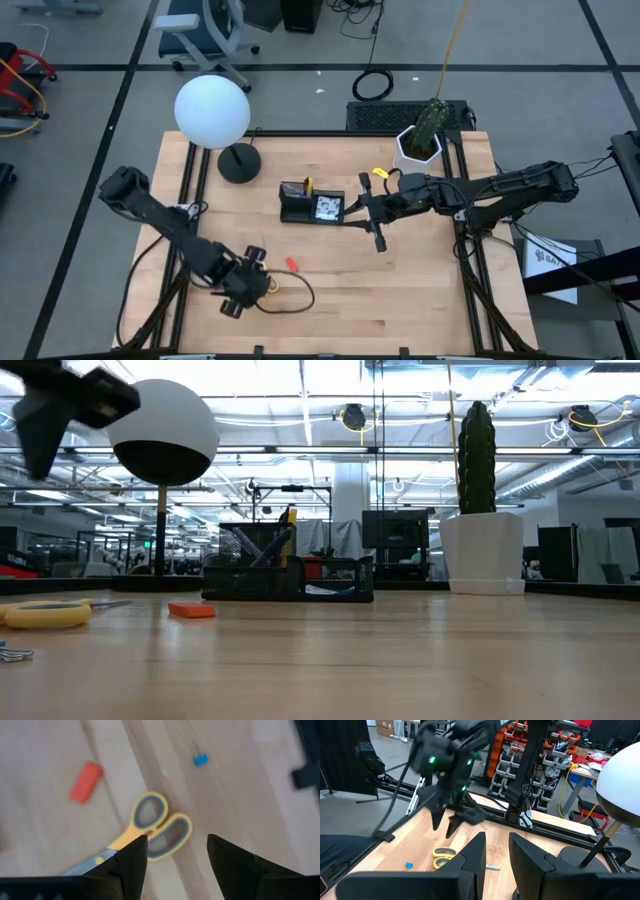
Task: Pick and place office supplies into organizer
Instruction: Put the yellow scissors into the desk organizer
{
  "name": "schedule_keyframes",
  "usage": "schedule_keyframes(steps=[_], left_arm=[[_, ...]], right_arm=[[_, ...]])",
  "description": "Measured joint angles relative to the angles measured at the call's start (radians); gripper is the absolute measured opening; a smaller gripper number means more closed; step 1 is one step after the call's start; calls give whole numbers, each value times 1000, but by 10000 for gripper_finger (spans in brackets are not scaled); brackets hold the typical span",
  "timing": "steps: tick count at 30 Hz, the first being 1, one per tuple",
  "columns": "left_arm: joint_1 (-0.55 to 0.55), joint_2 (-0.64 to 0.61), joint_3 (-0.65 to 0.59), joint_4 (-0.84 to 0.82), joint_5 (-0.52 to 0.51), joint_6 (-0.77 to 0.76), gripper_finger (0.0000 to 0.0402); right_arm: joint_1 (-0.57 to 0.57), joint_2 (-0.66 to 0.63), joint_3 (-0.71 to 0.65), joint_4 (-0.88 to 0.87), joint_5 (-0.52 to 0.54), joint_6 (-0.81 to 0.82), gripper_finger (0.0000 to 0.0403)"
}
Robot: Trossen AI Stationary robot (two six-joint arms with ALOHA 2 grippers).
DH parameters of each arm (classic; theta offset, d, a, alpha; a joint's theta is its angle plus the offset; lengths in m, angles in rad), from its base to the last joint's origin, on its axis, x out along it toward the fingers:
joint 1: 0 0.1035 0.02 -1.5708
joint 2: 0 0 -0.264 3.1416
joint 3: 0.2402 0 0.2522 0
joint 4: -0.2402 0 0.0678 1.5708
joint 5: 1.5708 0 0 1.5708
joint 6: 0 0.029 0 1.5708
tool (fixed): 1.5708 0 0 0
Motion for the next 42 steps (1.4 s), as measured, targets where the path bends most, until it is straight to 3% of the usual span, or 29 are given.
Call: schedule_keyframes(steps=[17,42], left_arm=[[-23,214,0,16,44,63,211],[-51,223,-2,81,62,64,211]], right_arm=[[0,0,0,0,0,1,75],[0,0,0,0,0,8,75]])
